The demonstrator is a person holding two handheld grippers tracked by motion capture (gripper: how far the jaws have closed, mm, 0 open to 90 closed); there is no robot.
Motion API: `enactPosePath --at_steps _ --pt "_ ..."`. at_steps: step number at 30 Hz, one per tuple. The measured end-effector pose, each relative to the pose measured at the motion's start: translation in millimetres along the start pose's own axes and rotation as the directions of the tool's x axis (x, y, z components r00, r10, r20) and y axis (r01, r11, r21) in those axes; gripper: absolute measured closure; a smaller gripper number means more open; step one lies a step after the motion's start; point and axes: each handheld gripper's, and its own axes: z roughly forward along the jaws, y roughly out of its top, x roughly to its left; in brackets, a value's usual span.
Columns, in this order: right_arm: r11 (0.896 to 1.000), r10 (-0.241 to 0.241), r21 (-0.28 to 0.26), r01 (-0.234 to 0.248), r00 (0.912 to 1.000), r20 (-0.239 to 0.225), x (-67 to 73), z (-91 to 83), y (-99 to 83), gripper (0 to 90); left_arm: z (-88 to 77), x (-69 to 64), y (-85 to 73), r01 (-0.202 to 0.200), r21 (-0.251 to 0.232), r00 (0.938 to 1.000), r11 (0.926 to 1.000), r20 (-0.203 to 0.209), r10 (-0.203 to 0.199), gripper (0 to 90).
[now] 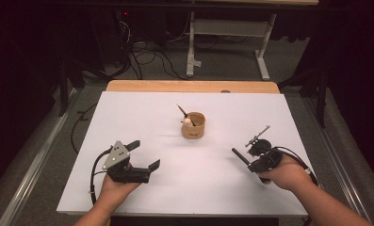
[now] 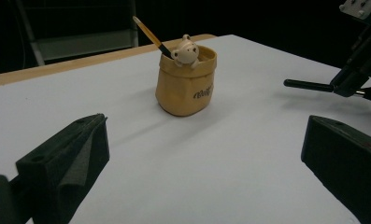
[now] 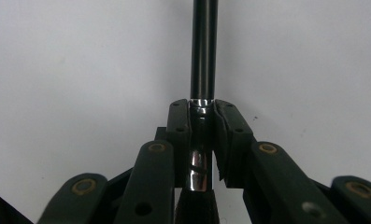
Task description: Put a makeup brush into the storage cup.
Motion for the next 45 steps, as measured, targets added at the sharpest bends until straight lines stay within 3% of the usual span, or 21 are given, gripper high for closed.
enactPosePath --at_steps 4,11,18,23,29,33,37,41,45 --pt "1.000 -0.013 -0.009 0.013 0.9999 -0.005 -0.1 -3.6 3.0 79.4 2.2 1.9 17.0 0.018 -0.045 0.9996 0.9988 -0.021 -0.019 1.6" --pt "1.000 -0.026 -0.014 0.026 0.9997 -0.001 -0.4 -7.2 7.2 79.3 17.5 -5.5 33.4 -0.020 -0.038 0.9998 0.9991 -0.004 0.020 1.5" --pt "0.999 -0.048 -0.020 0.048 0.9988 -0.007 1.9 -11.8 14.9 79.4 36.6 -3.8 40.2 -0.008 -0.035 1.0000 0.9994 -0.002 0.008 1.6" --pt "0.996 -0.083 -0.017 0.083 0.9965 -0.001 5.9 -14.7 23.0 79.4 49.7 -1.0 35.3 -0.001 -0.022 1.0000 0.9998 0.002 0.001 1.8" --pt "0.994 -0.105 -0.026 0.104 0.9945 -0.007 12.6 -16.8 33.1 79.3 60.3 -0.3 16.1 -0.044 0.030 0.9986 0.9986 -0.029 0.045 2.9" --pt "0.991 -0.130 -0.026 0.130 0.9915 -0.007 17.3 -15.2 38.4 79.3 62.9 1.2 8.3 -0.104 0.072 0.9916 0.9920 -0.070 0.109 3.1" --pt "0.988 -0.151 -0.030 0.151 0.9884 -0.015 22.0 -12.3 42.3 79.2 64.9 2.3 1.5 -0.118 0.099 0.9887 0.9881 -0.082 0.126 3.1" --pt "0.985 -0.167 -0.038 0.166 0.9857 -0.025 25.1 -11.0 45.7 79.2 68.3 -0.7 -4.3 -0.176 0.154 0.9773 0.9723 -0.091 0.191 3.1" --pt "0.983 -0.183 -0.036 0.182 0.9828 -0.026 28.8 -10.5 48.2 79.2 73.1 -4.6 -8.4 -0.238 0.182 0.9591 0.9540 -0.111 0.261 3.1"
